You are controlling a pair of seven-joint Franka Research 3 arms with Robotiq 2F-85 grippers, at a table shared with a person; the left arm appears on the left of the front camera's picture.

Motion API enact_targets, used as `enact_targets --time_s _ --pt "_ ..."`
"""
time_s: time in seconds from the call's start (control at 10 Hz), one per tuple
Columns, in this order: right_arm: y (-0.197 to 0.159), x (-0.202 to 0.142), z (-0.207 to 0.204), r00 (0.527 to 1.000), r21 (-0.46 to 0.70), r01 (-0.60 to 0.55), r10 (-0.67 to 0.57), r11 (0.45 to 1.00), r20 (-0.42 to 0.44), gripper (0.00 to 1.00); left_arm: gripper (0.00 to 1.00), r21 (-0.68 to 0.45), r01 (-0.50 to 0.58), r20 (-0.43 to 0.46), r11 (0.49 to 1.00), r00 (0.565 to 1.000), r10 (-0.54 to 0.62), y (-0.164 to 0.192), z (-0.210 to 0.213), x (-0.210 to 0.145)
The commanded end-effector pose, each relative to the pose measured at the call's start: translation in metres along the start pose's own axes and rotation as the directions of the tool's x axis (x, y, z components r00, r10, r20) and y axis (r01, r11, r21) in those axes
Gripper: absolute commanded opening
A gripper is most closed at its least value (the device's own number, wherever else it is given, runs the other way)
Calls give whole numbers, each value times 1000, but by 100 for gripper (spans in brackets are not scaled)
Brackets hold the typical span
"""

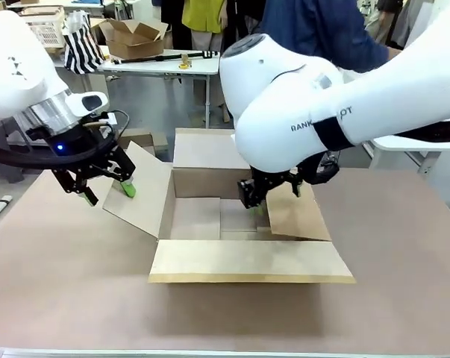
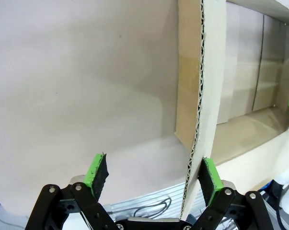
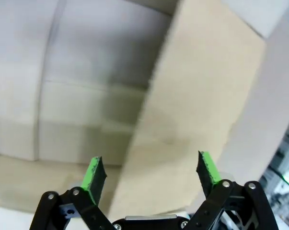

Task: Pack the gift set into the box.
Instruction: Place both hands on the side flaps of the Package Box and spread them outward.

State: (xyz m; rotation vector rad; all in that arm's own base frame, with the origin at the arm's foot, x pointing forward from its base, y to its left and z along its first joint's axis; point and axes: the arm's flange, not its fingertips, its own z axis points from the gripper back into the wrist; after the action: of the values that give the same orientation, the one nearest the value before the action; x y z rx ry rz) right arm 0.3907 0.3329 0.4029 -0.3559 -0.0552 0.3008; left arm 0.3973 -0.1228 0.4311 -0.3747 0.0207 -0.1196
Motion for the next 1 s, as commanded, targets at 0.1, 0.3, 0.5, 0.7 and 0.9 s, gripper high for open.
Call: enact_targets --time_s 0.1,0.3,0.5,0.7,0.9 --pt "11 0 -8 997 -175 65 -73 982 -36 100 100 17 -13 0 1000 1000 13 0 2 1" --pt "4 -6 -9 994 -203 101 -106 974 -13 100 100 17 -13 0 1000 1000 13 0 2 1" --pt "2 -8 -2 995 -213 99 -99 972 11 100 100 17 -13 0 1000 1000 13 0 2 1" --pt "5 -8 -8 996 -212 91 -90 973 11 100 100 17 -13 0 1000 1000 13 0 2 1" --pt "1 -10 0 995 -204 100 -97 974 27 100 100 17 -13 0 1000 1000 13 0 2 1"
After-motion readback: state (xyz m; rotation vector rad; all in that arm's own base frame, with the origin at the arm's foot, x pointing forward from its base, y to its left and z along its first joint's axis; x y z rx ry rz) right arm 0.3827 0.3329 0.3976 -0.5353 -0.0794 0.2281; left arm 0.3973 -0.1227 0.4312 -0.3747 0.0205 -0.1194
